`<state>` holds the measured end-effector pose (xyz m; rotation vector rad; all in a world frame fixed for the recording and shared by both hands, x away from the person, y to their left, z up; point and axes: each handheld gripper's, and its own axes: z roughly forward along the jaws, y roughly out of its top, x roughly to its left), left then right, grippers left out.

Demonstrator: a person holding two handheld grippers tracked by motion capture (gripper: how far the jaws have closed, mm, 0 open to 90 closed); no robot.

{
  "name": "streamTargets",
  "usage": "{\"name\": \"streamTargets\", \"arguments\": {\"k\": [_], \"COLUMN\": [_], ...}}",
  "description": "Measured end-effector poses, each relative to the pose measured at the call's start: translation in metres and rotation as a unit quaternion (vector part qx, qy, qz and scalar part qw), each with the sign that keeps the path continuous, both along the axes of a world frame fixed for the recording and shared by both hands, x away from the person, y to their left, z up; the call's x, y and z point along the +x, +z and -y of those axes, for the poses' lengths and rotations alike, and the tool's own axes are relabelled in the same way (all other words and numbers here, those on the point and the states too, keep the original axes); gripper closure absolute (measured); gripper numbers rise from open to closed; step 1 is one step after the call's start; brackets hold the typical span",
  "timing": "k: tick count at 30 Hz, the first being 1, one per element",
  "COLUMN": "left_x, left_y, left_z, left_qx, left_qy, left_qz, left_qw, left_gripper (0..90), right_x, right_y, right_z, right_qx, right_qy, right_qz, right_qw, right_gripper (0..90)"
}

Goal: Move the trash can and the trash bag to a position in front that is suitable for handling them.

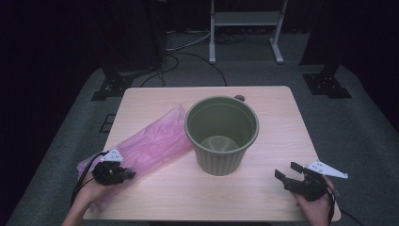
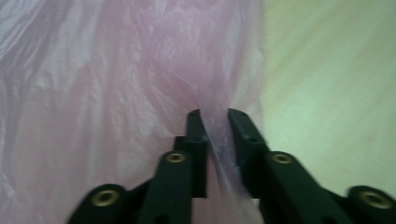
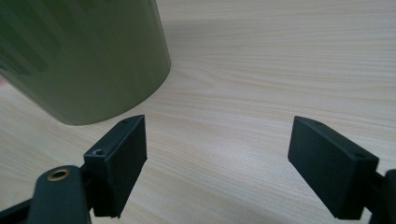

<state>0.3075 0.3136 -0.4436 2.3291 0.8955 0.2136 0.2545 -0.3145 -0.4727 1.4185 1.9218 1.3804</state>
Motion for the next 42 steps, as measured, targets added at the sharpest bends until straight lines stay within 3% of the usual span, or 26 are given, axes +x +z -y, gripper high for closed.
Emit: {"name": "streamTargets", "arguments": {"k": [3, 7, 11, 14, 16, 17, 20, 24, 28, 29, 32, 33, 36, 39, 42], "left_x": [-0.002, 0.009, 0.023, 0.032, 0.040, 0.047, 0.063, 0.086, 0.102, 0.106, 0.108, 0.107, 0.103, 0.097, 0.094], "left_y": [0.009, 0.021, 0.034, 0.043, 0.043, 0.041, 0.033, 0.018, 0.002, -0.003, -0.013, -0.014, -0.014, -0.013, -0.010], "left_z": [0.001, 0.007, 0.010, 0.010, 0.013, 0.014, 0.019, 0.026, 0.036, 0.037, 0.038, 0.037, 0.036, 0.035, 0.031], "left_qx": [-0.006, -0.009, -0.048, -0.055, -0.037, -0.019, 0.003, 0.017, 0.053, 0.052, 0.059, 0.059, 0.060, 0.076, 0.080], "left_qy": [-0.017, -0.030, -0.063, -0.059, -0.055, -0.057, -0.047, -0.032, -0.030, -0.024, -0.025, -0.029, -0.030, -0.035, -0.030], "left_qz": [0.005, 0.016, 0.001, 0.020, 0.032, 0.034, 0.036, 0.020, 0.007, -0.005, -0.018, -0.009, -0.010, -0.008, -0.011], "left_qw": [0.9998, 0.9994, 0.9968, 0.9965, 0.9973, 0.9976, 0.9983, 0.9991, 0.9981, 0.9984, 0.9978, 0.9978, 0.9977, 0.9964, 0.9963], "left_gripper": [64.7, 54.2, 44.7, 42.8, 39.6, 39.0, 32.5, 25.3, 20.7, 19.6, 19.0, 17.1, 17.2, 18.0, 27.5], "right_x": [0.000, 0.000, -0.001, -0.002, -0.001, 0.000, -0.001, -0.001, 0.000, 0.000, 0.000, 0.000, 0.000, 0.000, 0.000], "right_y": [0.000, 0.000, 0.001, 0.001, 0.000, 0.000, 0.001, 0.000, -0.001, -0.001, -0.001, -0.001, -0.002, -0.002, -0.001], "right_z": [0.000, 0.000, 0.002, 0.006, 0.007, 0.007, 0.005, 0.006, 0.007, 0.007, 0.007, 0.007, 0.008, 0.007, 0.005], "right_qx": [0.000, -0.003, -0.005, -0.002, -0.001, -0.002, -0.007, -0.008, -0.005, -0.006, -0.008, -0.008, -0.006, -0.008, -0.011], "right_qy": [0.001, 0.004, 0.003, 0.000, 0.001, 0.002, 0.006, 0.007, 0.005, 0.006, 0.006, 0.006, 0.006, 0.008, 0.010], "right_qz": [-0.001, -0.001, 0.004, 0.004, 0.003, 0.003, 0.005, 0.005, 0.001, 0.001, 0.001, 0.002, 0.002, 0.001, 0.003], "right_qw": [1.0000, 1.0000, 1.0000, 1.0000, 1.0000, 1.0000, 0.9999, 0.9999, 1.0000, 1.0000, 0.9999, 1.0000, 1.0000, 0.9999, 0.9999], "right_gripper": [18.6, 18.6, 18.6, 18.6, 18.7, 18.6, 18.7, 18.7, 18.7, 18.7, 18.7, 18.7, 18.7, 18.7, 18.7]}}
